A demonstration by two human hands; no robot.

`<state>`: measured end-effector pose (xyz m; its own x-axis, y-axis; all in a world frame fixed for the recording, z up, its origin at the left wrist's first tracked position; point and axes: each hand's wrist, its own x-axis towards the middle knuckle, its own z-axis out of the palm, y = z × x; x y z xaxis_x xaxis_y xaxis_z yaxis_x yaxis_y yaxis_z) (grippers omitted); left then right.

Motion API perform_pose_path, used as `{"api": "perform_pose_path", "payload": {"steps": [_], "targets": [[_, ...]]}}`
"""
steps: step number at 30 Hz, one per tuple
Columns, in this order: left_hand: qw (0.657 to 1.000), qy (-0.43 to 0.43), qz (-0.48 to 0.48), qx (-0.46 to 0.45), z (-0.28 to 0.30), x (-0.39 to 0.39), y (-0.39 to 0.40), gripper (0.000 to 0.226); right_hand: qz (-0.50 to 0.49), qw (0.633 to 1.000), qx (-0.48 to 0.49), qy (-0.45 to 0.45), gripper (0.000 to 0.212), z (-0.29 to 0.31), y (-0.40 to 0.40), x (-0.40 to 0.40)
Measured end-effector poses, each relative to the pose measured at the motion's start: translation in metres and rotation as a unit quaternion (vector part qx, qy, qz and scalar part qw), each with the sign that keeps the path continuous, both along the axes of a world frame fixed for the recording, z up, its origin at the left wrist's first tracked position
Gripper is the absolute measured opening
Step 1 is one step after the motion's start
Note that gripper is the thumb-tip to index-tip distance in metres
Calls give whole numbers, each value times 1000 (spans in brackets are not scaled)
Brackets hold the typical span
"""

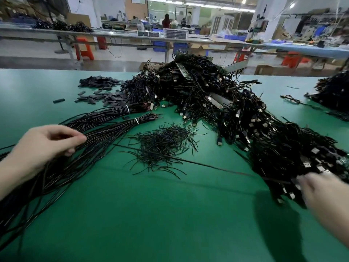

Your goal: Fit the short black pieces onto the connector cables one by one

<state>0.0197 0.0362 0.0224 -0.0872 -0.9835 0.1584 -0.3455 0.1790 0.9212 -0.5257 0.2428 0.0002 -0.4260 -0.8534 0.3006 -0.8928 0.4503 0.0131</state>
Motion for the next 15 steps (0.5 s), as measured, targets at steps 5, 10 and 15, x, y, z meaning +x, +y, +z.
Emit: {"api": "perform_pose_path", "payload": {"steps": [5, 10, 15], "targets": [[960, 273, -58, 38, 37, -102, -4, 24, 101, 987, 74, -103, 24, -11, -15, 55], [880, 419, -164, 153, 69, -200, 9, 24, 283, 828, -58, -481, 48, 53, -85, 155], [856, 477, -145, 137, 61, -240, 5, 25, 329, 682, -66, -650, 28, 71, -128, 197]]}}
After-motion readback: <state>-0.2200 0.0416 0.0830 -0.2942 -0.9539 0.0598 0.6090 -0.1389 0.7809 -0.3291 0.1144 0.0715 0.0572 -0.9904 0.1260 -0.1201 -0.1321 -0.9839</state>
